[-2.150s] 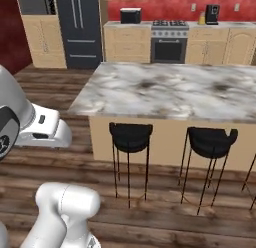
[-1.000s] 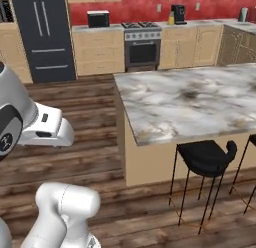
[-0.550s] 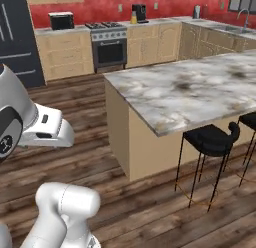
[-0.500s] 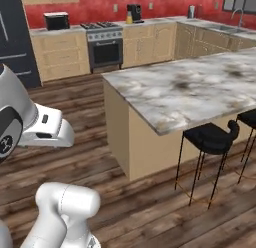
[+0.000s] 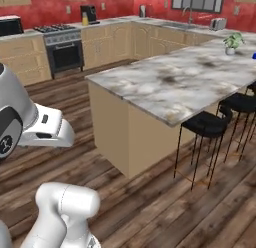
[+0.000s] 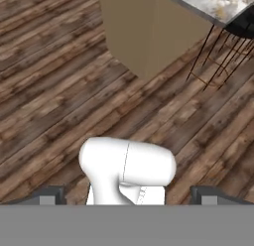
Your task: There is a tray on the dining counter. Grab the cup, mug, and pitcher and place them on the tray. The pitcher may be placed next to the tray if it cannot fit the tray.
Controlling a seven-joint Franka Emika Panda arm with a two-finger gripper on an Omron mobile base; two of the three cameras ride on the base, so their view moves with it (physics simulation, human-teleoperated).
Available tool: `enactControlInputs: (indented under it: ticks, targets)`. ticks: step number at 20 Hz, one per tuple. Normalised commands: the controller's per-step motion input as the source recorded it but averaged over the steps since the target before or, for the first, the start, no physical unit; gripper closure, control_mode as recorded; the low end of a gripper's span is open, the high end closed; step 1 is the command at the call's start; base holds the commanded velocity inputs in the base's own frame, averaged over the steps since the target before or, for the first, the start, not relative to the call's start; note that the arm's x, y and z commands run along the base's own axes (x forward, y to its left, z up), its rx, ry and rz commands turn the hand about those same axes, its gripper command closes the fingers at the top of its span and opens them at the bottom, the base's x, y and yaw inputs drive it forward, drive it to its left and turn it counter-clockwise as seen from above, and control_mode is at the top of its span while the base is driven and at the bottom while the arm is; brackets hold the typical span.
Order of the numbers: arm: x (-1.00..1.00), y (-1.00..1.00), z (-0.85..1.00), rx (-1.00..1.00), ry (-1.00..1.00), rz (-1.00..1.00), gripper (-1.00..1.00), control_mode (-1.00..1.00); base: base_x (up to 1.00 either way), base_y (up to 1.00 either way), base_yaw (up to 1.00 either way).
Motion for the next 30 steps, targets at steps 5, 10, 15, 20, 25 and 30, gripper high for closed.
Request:
enactControlInputs:
  ticks: [5,10,15,20,25,30]
  targets:
    - [0.00,0.00,0.00,0.00,0.00,0.00,-1.00,1.00,0.00,1.00,-0.45]
    - [0.00,0.00,0.00,0.00,0.00,0.00,-1.00,1.00,0.03,1.00,-0.46]
    - [0.00,0.00,0.00,0.00,0.00,0.00,-1.00,1.00,0.05,1.00,-0.43]
    - [0.00,0.00,0.00,0.00,0.00,0.00,-1.00,1.00,0.10,1.00,-0.41]
    - [0.00,0.00,0.00,0.00,0.00,0.00,-1.00,1.00,0.09,1.00,-0.40]
    - [0.00,0.00,0.00,0.00,0.00,0.00,-1.00,1.00,0.16,1.00,-0.41]
